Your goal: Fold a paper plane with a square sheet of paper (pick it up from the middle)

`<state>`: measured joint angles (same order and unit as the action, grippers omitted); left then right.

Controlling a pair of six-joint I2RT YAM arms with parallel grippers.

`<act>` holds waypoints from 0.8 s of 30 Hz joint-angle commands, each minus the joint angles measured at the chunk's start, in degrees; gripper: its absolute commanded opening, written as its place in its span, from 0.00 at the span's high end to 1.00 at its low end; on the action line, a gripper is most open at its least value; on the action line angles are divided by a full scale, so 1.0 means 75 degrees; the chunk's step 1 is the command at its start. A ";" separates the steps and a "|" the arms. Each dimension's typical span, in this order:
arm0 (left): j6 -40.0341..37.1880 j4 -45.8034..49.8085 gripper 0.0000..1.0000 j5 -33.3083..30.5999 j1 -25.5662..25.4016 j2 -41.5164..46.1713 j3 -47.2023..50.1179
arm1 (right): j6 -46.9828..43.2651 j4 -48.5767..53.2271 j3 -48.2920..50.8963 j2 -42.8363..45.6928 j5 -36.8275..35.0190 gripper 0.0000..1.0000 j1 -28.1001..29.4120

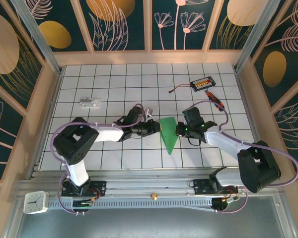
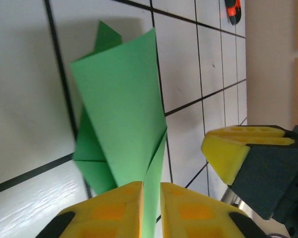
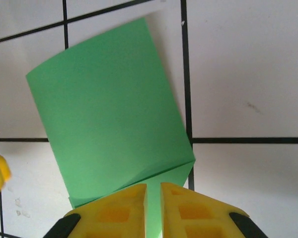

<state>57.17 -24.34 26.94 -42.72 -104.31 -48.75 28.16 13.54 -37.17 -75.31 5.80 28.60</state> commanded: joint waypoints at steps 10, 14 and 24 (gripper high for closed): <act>-0.1145 0.1552 0.98 0.0612 0.0115 -0.1741 -0.1789 | -0.0114 -0.0489 0.0375 0.0039 0.0351 0.85 -0.0342; -0.2249 0.2591 1.00 0.0874 0.0463 -0.2032 -0.2249 | -0.0232 -0.0268 0.0218 0.0091 0.0345 0.84 -0.0346; -0.5538 0.5051 1.00 0.1383 0.1032 -0.2922 -0.3642 | -0.0123 -0.0460 0.0108 0.0023 0.0750 0.79 -0.0366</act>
<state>26.74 4.16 37.89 -35.77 -122.54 -74.13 27.14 10.83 -35.11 -75.75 9.13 26.28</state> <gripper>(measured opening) 0.056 0.200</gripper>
